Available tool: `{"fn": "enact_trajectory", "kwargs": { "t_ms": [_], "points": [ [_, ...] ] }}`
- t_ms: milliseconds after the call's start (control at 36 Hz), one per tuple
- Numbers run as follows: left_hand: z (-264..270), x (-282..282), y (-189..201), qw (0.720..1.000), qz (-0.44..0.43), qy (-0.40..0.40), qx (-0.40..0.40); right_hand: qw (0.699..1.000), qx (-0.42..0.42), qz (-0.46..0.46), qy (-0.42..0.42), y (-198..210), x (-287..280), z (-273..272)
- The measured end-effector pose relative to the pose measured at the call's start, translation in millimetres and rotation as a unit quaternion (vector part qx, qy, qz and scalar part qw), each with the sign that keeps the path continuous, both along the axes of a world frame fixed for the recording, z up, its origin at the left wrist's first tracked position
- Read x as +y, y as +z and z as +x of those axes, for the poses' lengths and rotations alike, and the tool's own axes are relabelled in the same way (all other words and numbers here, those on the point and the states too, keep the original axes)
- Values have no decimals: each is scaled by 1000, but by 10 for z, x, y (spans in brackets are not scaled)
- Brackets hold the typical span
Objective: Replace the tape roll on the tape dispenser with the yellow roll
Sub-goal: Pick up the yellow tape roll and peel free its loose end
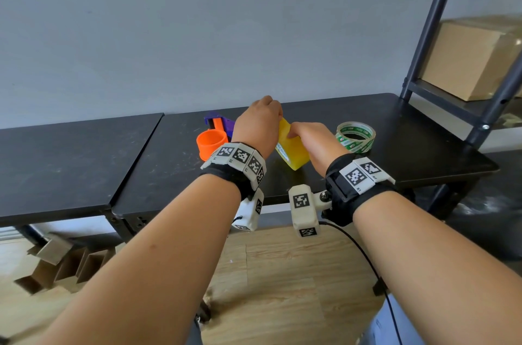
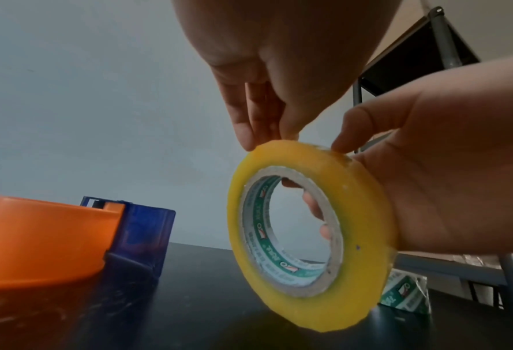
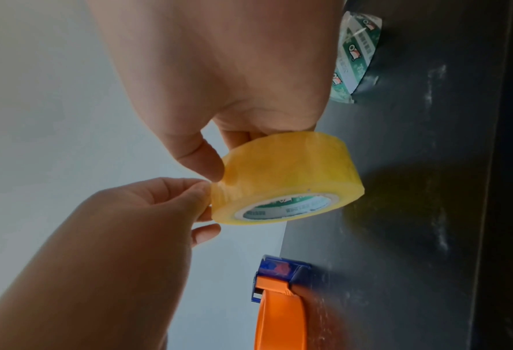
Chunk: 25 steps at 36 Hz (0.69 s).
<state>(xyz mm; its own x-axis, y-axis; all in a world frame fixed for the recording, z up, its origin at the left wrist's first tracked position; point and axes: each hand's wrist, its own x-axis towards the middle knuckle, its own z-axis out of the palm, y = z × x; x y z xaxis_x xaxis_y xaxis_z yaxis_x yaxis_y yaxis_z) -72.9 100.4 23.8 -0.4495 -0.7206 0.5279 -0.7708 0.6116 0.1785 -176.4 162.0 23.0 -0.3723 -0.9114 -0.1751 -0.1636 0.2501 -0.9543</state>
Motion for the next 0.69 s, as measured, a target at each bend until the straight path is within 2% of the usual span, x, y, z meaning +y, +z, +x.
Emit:
{"fn": "enact_trajectory", "kwargs": {
  "t_ms": [194,361,528,611,694],
  "points": [
    [-3,-21,-81,992,-40,-11,-119,1000,8,-10,6,-9,3,-7],
    [-12,30,-53,987,-69,-16,-146,1000,2,-25,9,-22,11,-22],
    [37,84,-60,990,-80,-27,-111,1000,6,-24,7,-38,4,-25],
    [44,89,-37,999,-27,-25,-27,1000,7,-17,6,-36,2,-19],
    [46,92,5,996,45,-7,81,1000,-1,-20,-1,-33,-1,-27]
  ]
}}
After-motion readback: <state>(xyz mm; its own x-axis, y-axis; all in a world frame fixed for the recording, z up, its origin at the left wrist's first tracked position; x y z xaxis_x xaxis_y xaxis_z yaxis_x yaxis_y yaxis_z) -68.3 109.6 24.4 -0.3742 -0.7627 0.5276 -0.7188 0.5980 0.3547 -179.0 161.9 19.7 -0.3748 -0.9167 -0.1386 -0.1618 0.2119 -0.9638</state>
